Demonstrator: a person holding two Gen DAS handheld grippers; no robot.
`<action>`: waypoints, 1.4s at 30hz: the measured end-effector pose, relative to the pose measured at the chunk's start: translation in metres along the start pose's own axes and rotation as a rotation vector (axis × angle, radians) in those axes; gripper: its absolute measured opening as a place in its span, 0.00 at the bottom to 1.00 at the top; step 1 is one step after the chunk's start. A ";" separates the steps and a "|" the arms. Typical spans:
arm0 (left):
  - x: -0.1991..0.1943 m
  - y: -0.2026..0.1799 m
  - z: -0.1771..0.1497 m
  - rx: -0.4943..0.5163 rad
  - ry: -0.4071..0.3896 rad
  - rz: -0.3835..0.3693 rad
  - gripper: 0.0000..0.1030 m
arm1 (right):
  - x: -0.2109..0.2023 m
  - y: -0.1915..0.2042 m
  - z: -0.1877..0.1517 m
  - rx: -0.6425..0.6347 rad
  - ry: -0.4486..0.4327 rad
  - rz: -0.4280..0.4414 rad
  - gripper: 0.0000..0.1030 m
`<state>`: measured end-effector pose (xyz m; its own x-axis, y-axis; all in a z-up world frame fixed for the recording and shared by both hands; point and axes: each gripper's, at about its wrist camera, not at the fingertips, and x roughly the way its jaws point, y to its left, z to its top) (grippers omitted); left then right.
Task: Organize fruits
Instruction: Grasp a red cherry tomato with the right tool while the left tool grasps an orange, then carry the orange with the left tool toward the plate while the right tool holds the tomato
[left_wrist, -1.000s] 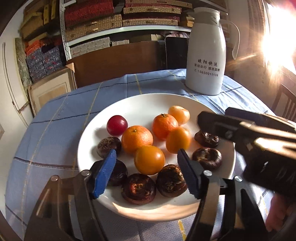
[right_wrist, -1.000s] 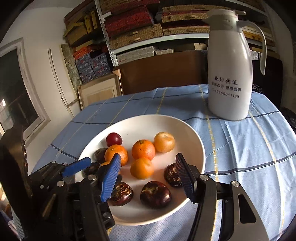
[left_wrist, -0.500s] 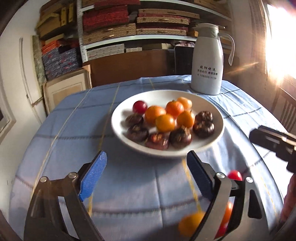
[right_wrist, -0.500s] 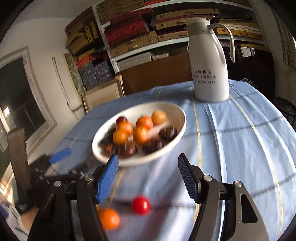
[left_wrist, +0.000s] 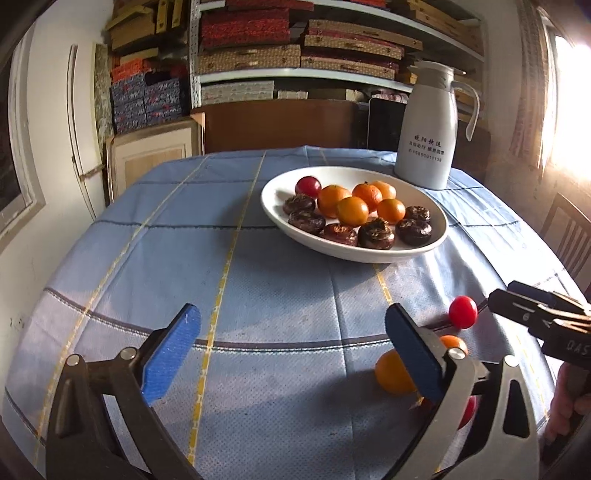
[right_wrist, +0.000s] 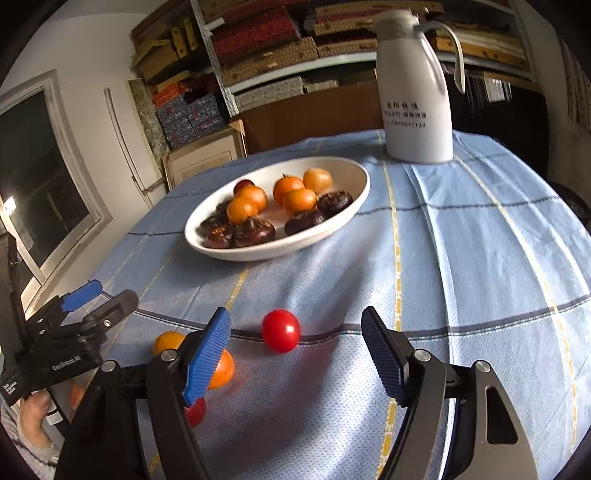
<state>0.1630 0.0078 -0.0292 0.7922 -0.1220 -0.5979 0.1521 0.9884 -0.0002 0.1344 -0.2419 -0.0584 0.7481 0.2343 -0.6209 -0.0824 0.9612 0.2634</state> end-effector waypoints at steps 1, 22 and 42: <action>0.002 0.002 0.000 -0.008 0.013 0.002 0.95 | 0.002 0.000 -0.001 0.000 0.008 0.000 0.72; 0.003 -0.028 -0.006 0.115 0.029 -0.061 0.95 | 0.037 0.015 -0.006 -0.056 0.179 0.078 0.24; 0.021 -0.017 -0.015 0.071 0.175 -0.184 0.96 | 0.016 -0.007 0.001 0.041 0.078 0.069 0.24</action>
<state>0.1676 -0.0106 -0.0537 0.6338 -0.2752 -0.7229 0.3301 0.9414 -0.0690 0.1479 -0.2448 -0.0696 0.6878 0.3119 -0.6555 -0.1036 0.9359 0.3366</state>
